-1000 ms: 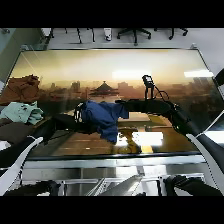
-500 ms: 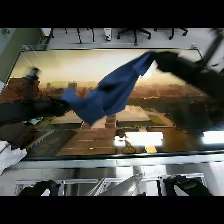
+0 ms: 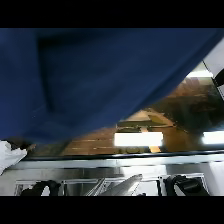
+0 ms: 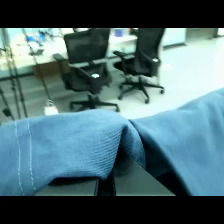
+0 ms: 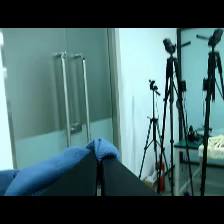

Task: Fold the shirts.

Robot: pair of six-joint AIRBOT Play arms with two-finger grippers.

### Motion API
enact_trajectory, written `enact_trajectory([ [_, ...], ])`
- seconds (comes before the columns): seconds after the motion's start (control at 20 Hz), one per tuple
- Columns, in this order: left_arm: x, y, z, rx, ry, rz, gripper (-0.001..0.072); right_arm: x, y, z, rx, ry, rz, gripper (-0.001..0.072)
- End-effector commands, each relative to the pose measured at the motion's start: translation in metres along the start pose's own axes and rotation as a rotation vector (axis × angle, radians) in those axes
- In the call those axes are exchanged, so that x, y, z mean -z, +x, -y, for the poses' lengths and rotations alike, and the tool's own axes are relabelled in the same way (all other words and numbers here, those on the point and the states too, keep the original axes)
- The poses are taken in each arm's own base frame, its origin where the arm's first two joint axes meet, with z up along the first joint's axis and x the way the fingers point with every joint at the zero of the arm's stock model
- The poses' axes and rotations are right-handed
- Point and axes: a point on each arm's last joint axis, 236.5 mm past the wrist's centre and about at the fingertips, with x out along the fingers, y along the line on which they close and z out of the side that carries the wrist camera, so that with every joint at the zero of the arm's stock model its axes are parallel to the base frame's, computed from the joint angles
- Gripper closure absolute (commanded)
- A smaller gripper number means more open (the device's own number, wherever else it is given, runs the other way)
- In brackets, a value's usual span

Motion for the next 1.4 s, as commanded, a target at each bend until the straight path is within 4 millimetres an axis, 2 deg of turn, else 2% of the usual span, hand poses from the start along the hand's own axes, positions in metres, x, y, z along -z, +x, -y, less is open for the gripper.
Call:
enact_trajectory([
  [0.0, -0.008, 0.004, -0.004, -0.004, -0.073, -0.045, 0.0688, -0.001, -0.008, -0.011, -0.025, -0.018, -0.02, 0.0695],
  [0.1, 0.03, 0.032, 0.0, 0.088, -0.164, -0.211, 0.0687, 0.06, 0.011, -0.006, -0.061, 0.054, -0.22, 0.0695],
  [0.15, 0.059, 0.048, 0.01, 0.175, -0.198, -0.328, 0.0687, 0.098, 0.021, -0.002, -0.074, 0.116, -0.33, 0.0695],
  [0.2, 0.091, 0.063, 0.019, 0.246, -0.226, -0.445, 0.0687, 0.136, 0.028, 0.004, -0.077, 0.18, -0.422, 0.0695],
  [0.3, 0.172, 0.089, 0.045, 0.359, -0.282, -0.689, 0.0688, 0.225, 0.033, 0.015, -0.063, 0.281, -0.591, 0.0696],
  [0.35, 0.218, 0.1, 0.056, 0.378, -0.297, -0.798, 0.0688, 0.269, 0.03, 0.02, -0.04, 0.34, -0.664, 0.0695],
  [0.45, 0.303, 0.114, 0.071, 0.357, -0.292, -0.942, 0.0688, 0.343, 0.013, 0.031, 0.021, 0.412, -0.782, 0.0695],
  [0.5, 0.341, 0.121, 0.075, 0.334, -0.298, -0.973, 0.0688, 0.374, 0.002, 0.039, 0.065, 0.444, -0.83, 0.0695],
  [0.55, 0.37, 0.128, 0.077, 0.308, -0.323, -0.976, 0.0688, 0.403, -0.012, 0.051, 0.12, 0.447, -0.881, 0.0695],
  [0.65, 0.424, 0.133, 0.074, 0.25, -0.369, -0.983, 0.0688, 0.442, -0.036, 0.071, 0.207, 0.422, -0.982, 0.0695],
  [0.9, 0.546, 0.106, 0.082, 0.232, -0.369, -1.214, 0.0688, 0.496, -0.083, 0.113, 0.436, 0.383, -1.191, 0.0695],
  [0.95, 0.563, 0.101, 0.083, 0.228, -0.375, -1.253, 0.0688, 0.509, -0.096, 0.117, 0.475, 0.395, -1.252, 0.0693],
  [1.0, 0.577, 0.097, 0.084, 0.227, -0.382, -1.295, 0.0688, 0.523, -0.106, 0.118, 0.494, 0.408, -1.309, 0.0638],
  [1.05, 0.586, 0.096, 0.085, 0.226, -0.389, -1.321, 0.0688, 0.531, -0.113, 0.116, 0.5, 0.427, -1.352, 0.0352],
  [1.1, 0.591, 0.095, 0.086, 0.227, -0.392, -1.34, 0.0688, 0.532, -0.119, 0.113, 0.509, 0.447, -1.384, 0.0134],
  [1.2, 0.592, 0.101, 0.088, 0.241, -0.383, -1.347, 0.0687, 0.518, -0.119, 0.091, 0.482, 0.54, -1.401, 0.0112],
  [1.35, 0.582, 0.113, 0.091, 0.26, -0.358, -1.311, 0.0687, 0.475, -0.101, 0.059, 0.366, 0.56, -1.308, 0.0113],
])
